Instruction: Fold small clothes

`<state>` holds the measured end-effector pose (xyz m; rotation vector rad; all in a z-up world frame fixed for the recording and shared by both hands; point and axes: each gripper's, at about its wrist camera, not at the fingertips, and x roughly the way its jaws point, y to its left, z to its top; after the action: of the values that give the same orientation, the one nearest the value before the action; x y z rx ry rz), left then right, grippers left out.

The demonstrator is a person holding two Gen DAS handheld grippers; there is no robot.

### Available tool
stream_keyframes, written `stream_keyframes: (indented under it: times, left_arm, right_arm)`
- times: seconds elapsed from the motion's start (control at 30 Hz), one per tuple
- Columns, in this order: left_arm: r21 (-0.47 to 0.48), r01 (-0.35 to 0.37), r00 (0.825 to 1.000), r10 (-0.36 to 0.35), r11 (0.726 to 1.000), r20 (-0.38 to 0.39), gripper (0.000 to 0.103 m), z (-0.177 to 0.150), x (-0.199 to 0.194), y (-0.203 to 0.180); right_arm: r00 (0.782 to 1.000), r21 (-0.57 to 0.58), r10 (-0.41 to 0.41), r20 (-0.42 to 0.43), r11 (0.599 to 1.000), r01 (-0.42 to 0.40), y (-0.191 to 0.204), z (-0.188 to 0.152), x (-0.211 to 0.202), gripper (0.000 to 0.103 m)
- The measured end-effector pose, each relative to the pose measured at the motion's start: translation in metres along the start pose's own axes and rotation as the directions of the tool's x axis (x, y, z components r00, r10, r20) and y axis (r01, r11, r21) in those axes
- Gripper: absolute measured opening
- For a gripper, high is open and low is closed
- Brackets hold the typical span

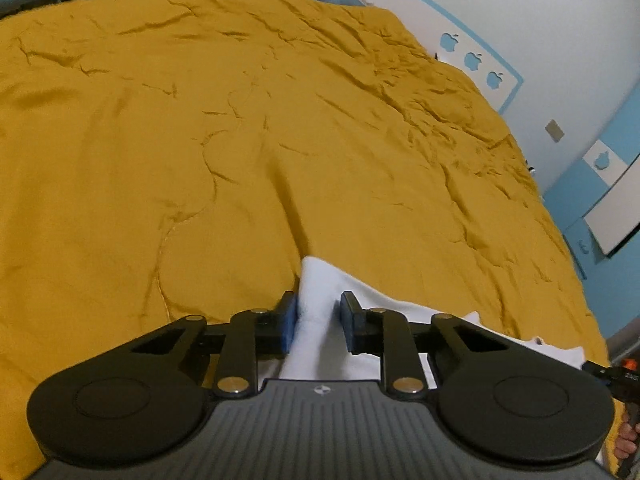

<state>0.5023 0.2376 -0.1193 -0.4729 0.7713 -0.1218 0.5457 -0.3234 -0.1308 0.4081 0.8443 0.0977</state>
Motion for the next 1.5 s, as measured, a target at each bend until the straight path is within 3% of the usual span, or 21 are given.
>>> stream_keyframes:
  times: [0.07,0.27,0.33,0.5,0.6,0.63,0.67,0.77,0.9,1.2,1.37,1.5]
  left_arm:
    - [0.018,0.005,1.000,-0.006,1.000,0.030,0.010,-0.001,-0.007,-0.006]
    - [0.160,-0.027,0.987,0.001,0.987,0.162,0.009,0.007,-0.036,-0.038]
    - [0.183,-0.050,0.988,0.022,0.982,0.151,0.009,0.011,-0.028,-0.043]
    - [0.217,-0.111,0.992,0.094,0.970,0.089,0.009,0.003,0.008,-0.046]
    - [0.202,-0.152,0.988,0.148,0.968,0.034,0.023,0.000,0.016,-0.041]
    - [0.199,-0.164,0.987,0.160,0.966,0.036,0.032,0.001,0.011,-0.040]
    - [0.197,-0.166,0.986,0.160,0.966,0.047,0.037,0.001,0.004,-0.039]
    - [0.200,-0.180,0.983,0.170,0.963,0.069,0.040,0.003,-0.022,-0.039]
    - [0.217,-0.142,0.989,0.131,0.966,0.067,0.040,-0.001,-0.063,-0.050]
    - [0.364,-0.113,0.993,0.117,0.925,0.010,0.036,-0.059,-0.132,-0.088]
    - [0.384,-0.136,0.988,0.152,0.913,-0.010,0.024,-0.101,-0.145,-0.081]
    - [0.365,-0.180,0.979,0.201,0.914,-0.022,0.020,-0.129,-0.148,-0.069]
  right_arm:
    - [1.000,-0.010,-0.002,0.013,1.000,0.002,0.001,-0.002,-0.002,0.011]
    - [0.993,-0.068,0.025,0.113,0.998,-0.017,0.013,0.004,-0.035,0.004]
    - [0.992,-0.092,0.016,0.128,0.996,-0.004,0.018,0.010,-0.037,0.003]
    - [0.996,-0.088,-0.054,0.074,0.994,0.060,0.012,0.009,-0.012,0.003]
    - [0.997,-0.062,-0.076,0.031,0.995,0.078,0.003,0.002,0.002,0.006]
    - [0.997,-0.054,-0.077,0.028,0.995,0.079,0.002,0.001,0.002,0.011]
    - [0.995,-0.050,-0.091,0.031,0.995,0.092,0.002,0.001,-0.001,0.023]
    - [0.992,-0.079,-0.117,0.056,0.989,0.121,0.007,0.005,-0.023,0.023]
    - [0.995,-0.157,-0.092,0.042,0.983,0.097,0.017,-0.004,-0.069,0.023]
    - [0.999,-0.341,-0.040,-0.026,0.940,0.029,0.047,-0.070,-0.166,0.023]
    - [0.995,-0.440,-0.095,-0.031,0.895,0.072,0.047,-0.125,-0.193,0.023]
    - [0.989,-0.405,-0.139,-0.049,0.908,0.108,0.025,-0.153,-0.196,0.023]
